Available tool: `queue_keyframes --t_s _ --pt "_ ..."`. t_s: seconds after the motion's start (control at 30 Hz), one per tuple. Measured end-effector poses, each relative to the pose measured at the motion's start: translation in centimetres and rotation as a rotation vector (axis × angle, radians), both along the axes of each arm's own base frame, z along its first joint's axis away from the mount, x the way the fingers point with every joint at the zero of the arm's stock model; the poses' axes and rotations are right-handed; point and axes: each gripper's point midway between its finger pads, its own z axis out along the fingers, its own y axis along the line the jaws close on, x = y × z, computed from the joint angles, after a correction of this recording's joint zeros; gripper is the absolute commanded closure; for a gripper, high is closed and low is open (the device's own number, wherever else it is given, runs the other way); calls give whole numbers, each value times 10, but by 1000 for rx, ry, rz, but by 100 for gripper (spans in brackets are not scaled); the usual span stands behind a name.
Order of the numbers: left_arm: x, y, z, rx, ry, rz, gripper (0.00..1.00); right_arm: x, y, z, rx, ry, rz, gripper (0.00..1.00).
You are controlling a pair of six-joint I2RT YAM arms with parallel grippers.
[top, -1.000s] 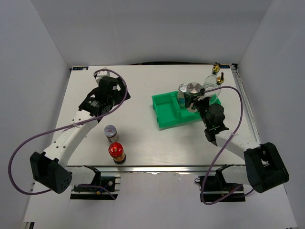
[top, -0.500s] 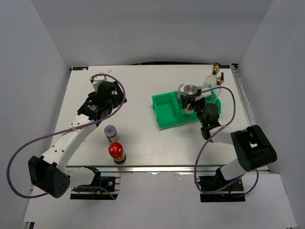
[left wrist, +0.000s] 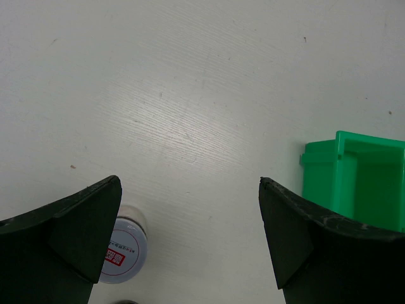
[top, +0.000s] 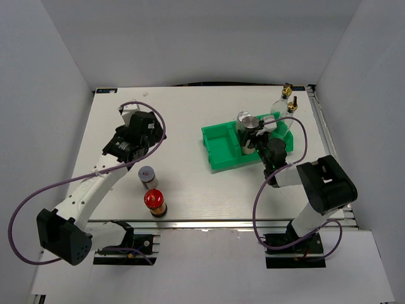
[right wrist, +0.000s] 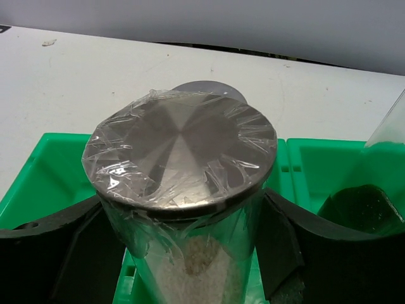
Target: Organize the condiment bottles
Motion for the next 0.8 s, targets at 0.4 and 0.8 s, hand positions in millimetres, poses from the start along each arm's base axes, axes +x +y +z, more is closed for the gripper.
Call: queue_keyframes --t_s 0.4,0.8 --pt "-8 6 -5 7 9 16 2 2 -6 6 33 -19 -41 23" --pt "-13 9 -4 3 5 22 2 2 -6 8 34 -24 -41 49"
